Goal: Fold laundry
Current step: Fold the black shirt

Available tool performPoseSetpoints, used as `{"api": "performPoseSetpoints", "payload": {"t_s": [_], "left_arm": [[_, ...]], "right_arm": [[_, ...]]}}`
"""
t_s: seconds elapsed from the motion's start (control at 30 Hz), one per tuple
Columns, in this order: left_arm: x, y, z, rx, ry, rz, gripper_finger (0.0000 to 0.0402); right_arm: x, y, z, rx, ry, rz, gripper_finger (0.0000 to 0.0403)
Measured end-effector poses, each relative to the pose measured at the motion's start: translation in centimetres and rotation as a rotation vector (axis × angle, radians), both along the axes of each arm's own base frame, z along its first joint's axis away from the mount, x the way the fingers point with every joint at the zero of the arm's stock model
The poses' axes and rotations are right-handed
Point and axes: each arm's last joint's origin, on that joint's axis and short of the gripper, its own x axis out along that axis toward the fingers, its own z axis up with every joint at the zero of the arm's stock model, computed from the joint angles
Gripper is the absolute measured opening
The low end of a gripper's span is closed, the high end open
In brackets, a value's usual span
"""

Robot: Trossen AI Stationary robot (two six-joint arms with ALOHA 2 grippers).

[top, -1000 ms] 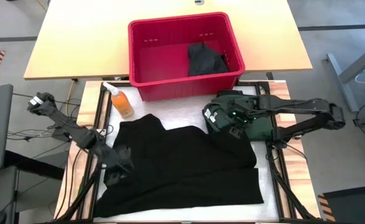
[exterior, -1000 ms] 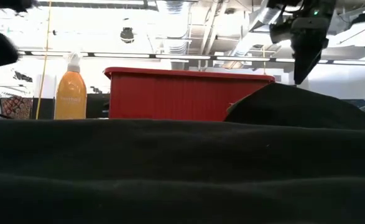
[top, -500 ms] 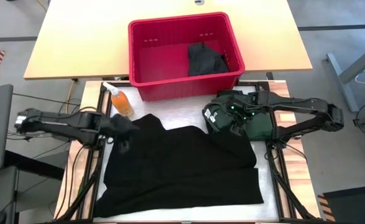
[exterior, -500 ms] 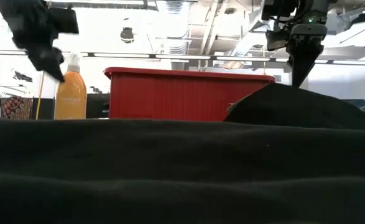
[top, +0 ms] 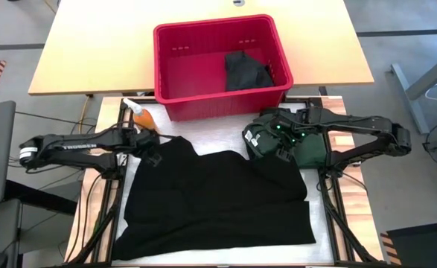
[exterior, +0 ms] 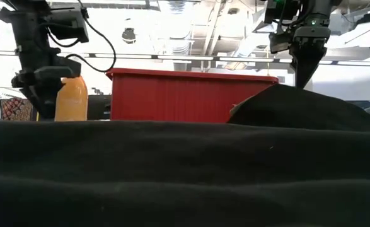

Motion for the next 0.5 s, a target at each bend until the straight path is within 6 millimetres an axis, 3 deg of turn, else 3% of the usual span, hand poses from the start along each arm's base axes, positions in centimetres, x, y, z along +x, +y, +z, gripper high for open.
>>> {"api": "performPoseSetpoints", "payload": {"t_s": [0.5], "left_arm": [[2.7,2.5,-3.6,0.048,0.215,-0.031,0.0154]], "right_arm": [[0.0,0.1,0.0,0.034,-0.005,0.040,0.0218]]}}
